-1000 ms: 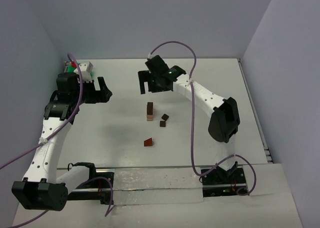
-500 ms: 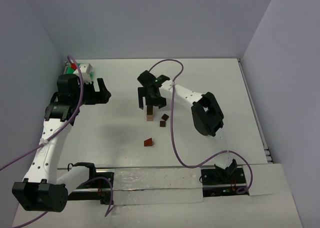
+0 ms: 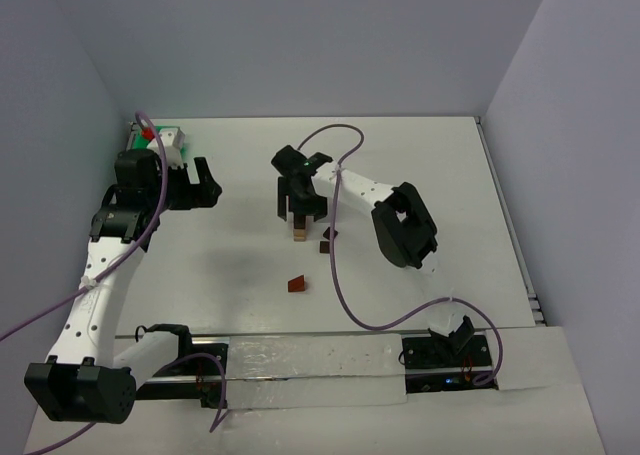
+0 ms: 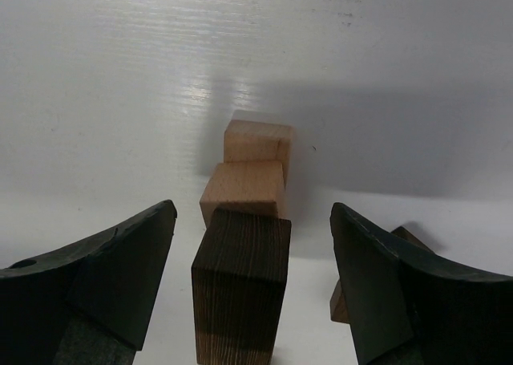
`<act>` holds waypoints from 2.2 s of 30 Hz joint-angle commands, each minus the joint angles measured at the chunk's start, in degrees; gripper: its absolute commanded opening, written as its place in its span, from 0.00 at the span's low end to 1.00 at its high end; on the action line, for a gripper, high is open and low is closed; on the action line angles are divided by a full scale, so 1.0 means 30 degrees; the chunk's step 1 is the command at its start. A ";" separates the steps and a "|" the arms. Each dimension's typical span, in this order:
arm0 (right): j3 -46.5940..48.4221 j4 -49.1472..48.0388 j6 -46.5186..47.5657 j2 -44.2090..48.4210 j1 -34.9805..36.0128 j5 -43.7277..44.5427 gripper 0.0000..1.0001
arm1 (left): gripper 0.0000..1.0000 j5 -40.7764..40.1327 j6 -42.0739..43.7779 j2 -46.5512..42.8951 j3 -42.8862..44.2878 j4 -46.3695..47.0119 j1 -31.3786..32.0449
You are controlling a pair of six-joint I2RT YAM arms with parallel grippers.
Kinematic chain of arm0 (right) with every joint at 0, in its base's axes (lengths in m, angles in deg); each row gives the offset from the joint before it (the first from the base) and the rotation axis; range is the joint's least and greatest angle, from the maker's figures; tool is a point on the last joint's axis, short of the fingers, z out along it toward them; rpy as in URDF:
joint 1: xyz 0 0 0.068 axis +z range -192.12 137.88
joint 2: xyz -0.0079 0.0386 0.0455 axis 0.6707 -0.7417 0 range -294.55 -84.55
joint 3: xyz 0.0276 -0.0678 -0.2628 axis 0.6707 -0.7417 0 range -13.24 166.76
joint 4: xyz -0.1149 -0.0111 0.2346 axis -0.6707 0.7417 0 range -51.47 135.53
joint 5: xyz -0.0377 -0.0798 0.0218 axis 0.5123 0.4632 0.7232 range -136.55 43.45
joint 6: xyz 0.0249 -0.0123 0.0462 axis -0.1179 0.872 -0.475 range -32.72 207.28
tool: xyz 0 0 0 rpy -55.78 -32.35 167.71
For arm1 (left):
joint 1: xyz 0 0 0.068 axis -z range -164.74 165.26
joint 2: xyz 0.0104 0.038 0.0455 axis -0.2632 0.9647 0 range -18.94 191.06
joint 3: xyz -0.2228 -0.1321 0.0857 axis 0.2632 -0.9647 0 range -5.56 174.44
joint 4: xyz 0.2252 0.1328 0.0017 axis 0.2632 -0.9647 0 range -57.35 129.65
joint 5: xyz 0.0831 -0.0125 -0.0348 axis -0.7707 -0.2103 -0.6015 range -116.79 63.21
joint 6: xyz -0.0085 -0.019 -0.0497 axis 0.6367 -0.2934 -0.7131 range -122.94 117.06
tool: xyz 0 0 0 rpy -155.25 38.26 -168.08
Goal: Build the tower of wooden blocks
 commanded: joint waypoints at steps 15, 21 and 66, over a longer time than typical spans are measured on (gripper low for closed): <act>0.1319 0.0278 -0.0923 -0.0868 0.0153 0.1016 0.70 | 0.99 0.0023 -0.0012 -0.0316 -0.0385 0.0858 -0.0285; 0.1549 0.0259 -0.0885 -0.1081 0.0153 0.0877 0.69 | 0.99 0.0115 0.0023 -0.0228 -0.0358 0.0860 -0.0287; 0.1671 0.0192 -0.0820 -0.1382 0.0153 0.0787 0.48 | 0.99 0.0422 0.0000 -0.0097 -0.0549 0.0977 -0.0375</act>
